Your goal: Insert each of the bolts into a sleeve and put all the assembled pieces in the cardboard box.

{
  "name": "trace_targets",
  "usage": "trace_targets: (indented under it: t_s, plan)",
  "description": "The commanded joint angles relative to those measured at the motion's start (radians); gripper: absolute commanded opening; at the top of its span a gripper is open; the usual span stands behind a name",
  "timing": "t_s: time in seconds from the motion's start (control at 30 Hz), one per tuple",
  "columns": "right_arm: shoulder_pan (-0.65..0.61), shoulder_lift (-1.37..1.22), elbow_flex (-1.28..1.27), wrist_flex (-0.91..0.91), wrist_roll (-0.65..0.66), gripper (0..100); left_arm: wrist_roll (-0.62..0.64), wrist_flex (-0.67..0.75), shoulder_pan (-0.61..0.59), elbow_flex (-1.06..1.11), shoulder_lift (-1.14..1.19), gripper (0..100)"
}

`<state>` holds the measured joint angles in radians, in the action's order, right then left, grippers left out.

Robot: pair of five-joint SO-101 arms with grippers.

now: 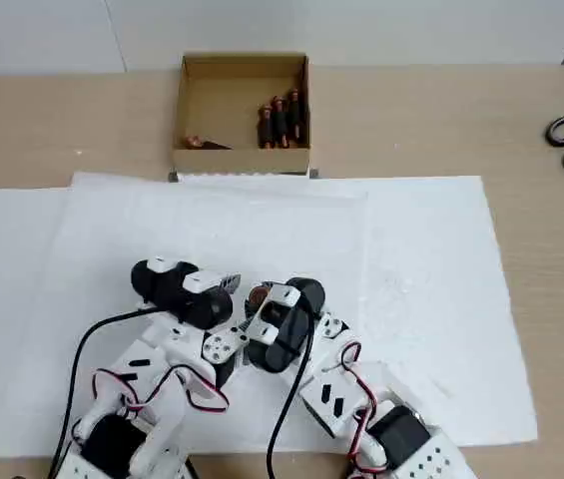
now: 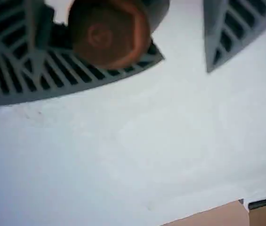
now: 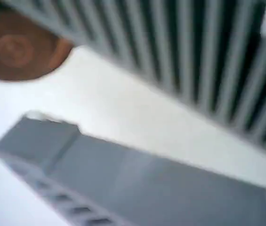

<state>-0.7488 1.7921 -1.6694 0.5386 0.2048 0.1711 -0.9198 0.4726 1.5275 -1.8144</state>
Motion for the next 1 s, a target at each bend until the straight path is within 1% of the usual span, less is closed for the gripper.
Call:
trace_targets:
  t_s: [0.0, 0.17, 0.33, 0.4, 0.47, 0.57, 0.77, 0.97]
  plan:
    - [0.001, 0.024, -0.008, -0.038, 0.005, 0.3, -0.012, -0.048, -0.017, -0.01, 0.005, 21]
    - [0.001, 0.024, -0.009, -0.038, 0.006, 0.3, 0.058, -0.048, -0.015, -0.076, 0.005, 19]
    - [0.001, 0.024, -0.011, -0.038, 0.008, 0.3, 0.06, -0.044, -0.015, -0.099, 0.003, 6]
    - [0.001, 0.024, -0.014, -0.036, 0.006, 0.3, 0.06, -0.044, -0.005, -0.104, 0.003, 3]
    - [0.001, 0.024, -0.014, -0.033, 0.005, 0.3, 0.063, -0.044, 0.014, -0.105, 0.003, 4]
    - [0.001, 0.024, -0.014, -0.03, 0.005, 0.3, 0.104, -0.037, 0.028, -0.122, 0.003, 5]
    - [0.002, 0.024, -0.014, -0.03, 0.005, 0.3, 0.12, -0.037, 0.049, -0.12, 0.003, 7]
    - [0.002, 0.024, -0.014, -0.03, 0.005, 0.3, 0.144, -0.114, 0.069, -0.125, 0.005, 21]
